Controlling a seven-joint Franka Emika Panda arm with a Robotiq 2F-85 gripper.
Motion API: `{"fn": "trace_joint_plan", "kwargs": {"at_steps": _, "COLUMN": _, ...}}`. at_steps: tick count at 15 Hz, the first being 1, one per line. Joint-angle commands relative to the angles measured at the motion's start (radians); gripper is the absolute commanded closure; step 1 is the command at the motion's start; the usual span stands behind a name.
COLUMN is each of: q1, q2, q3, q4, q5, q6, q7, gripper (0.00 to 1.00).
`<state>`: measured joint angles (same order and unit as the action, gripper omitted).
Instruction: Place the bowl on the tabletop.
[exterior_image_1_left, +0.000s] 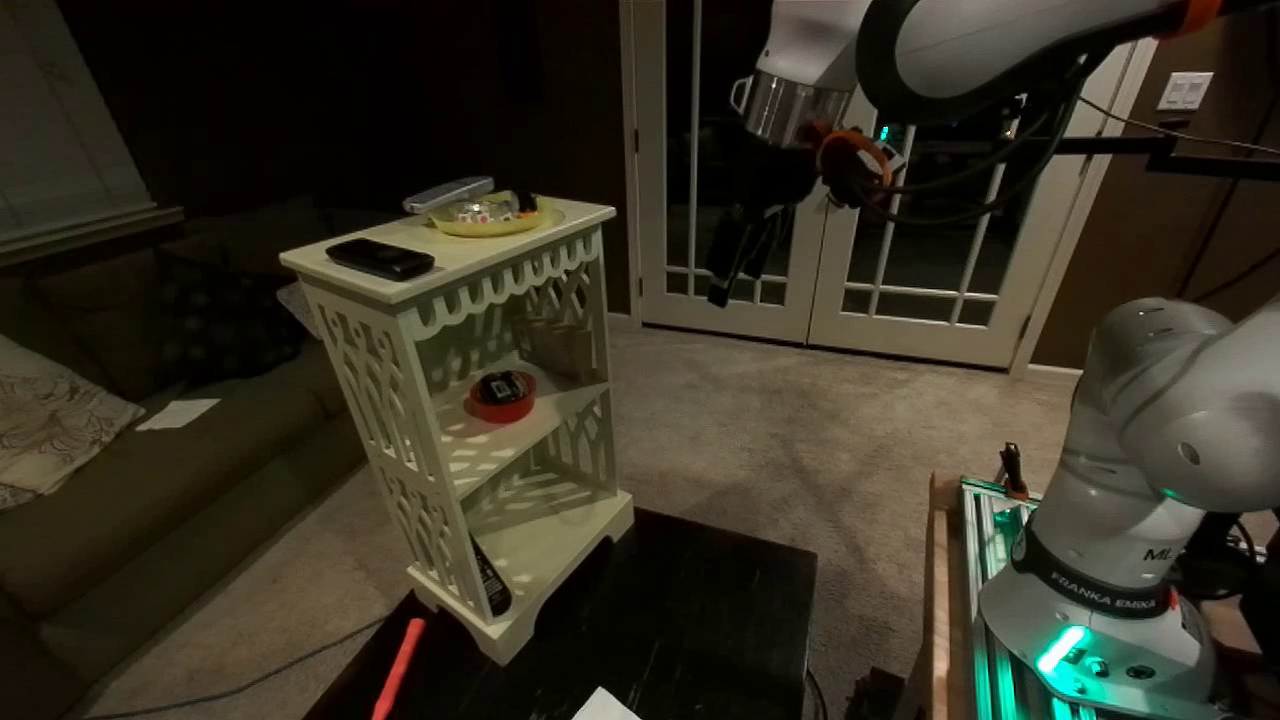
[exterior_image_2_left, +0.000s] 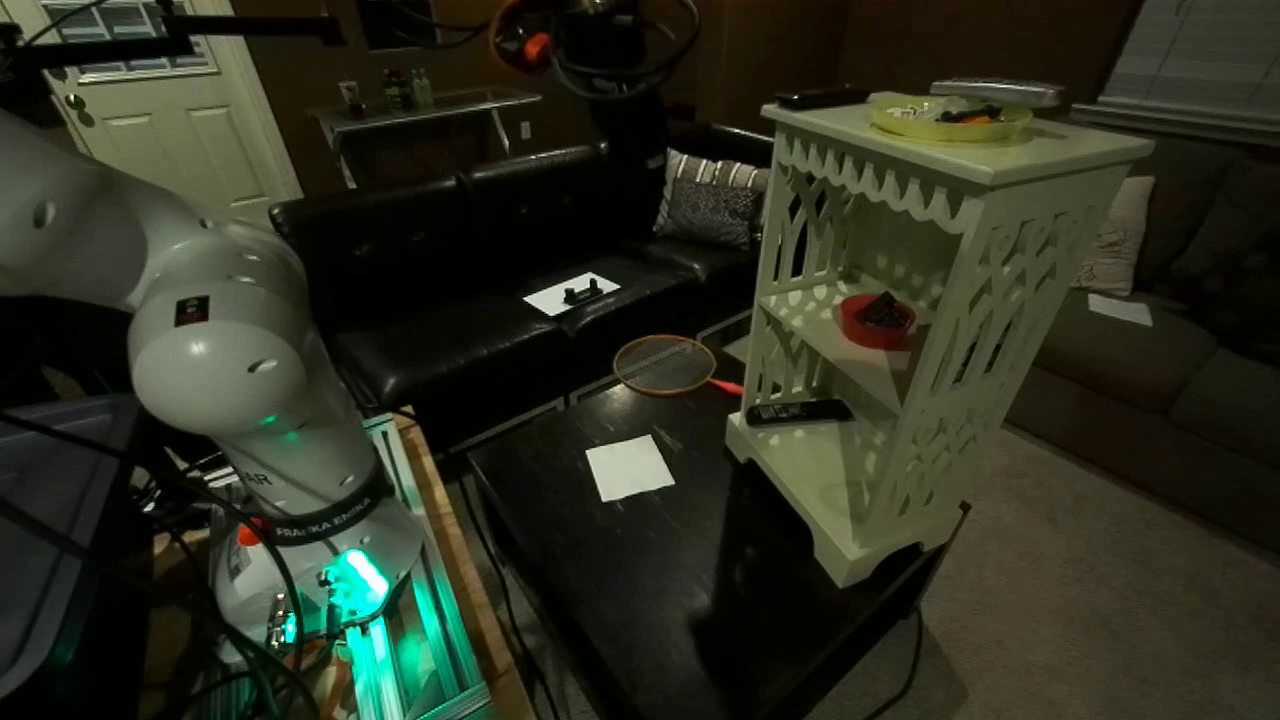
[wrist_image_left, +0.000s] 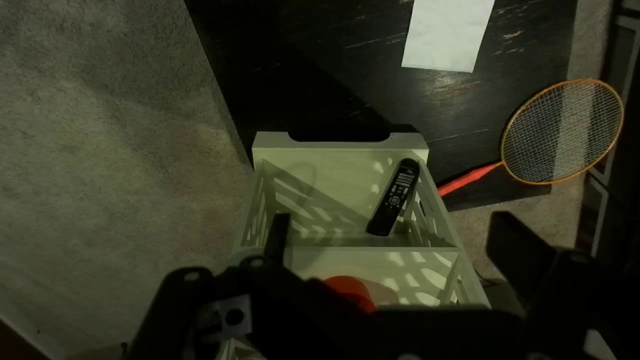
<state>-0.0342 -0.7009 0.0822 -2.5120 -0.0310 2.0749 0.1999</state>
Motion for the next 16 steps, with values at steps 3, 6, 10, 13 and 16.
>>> {"fn": "trace_joint_plan", "kwargs": {"at_steps": 3, "q1": 0.007, "q2": 0.031, "q3": 0.010, "q4": 0.011, "q5": 0.002, "q6": 0.027, "q7": 0.007, "gripper": 0.00}}
{"fn": "trace_joint_plan", "kwargs": {"at_steps": 6, "q1": 0.028, "q2": 0.168, "q3": 0.025, "q4": 0.054, "q5": 0.072, "q6": 0.129, "q7": 0.074, "gripper": 0.00}}
{"fn": "trace_joint_plan", "kwargs": {"at_steps": 10, "q1": 0.008, "q2": 0.402, "q3": 0.055, "q4": 0.118, "q5": 0.132, "q6": 0.249, "q7": 0.246, "gripper": 0.00}}
{"fn": "trace_joint_plan", "kwargs": {"at_steps": 13, "q1": 0.003, "q2": 0.570, "q3": 0.028, "q4": 0.195, "q5": 0.171, "q6": 0.328, "q7": 0.325, "gripper": 0.00}}
{"fn": "trace_joint_plan", "kwargs": {"at_steps": 16, "q1": 0.012, "q2": 0.664, "q3": -0.030, "q4": 0.240, "q5": 0.290, "q6": 0.411, "q7": 0.302, "gripper": 0.00}}
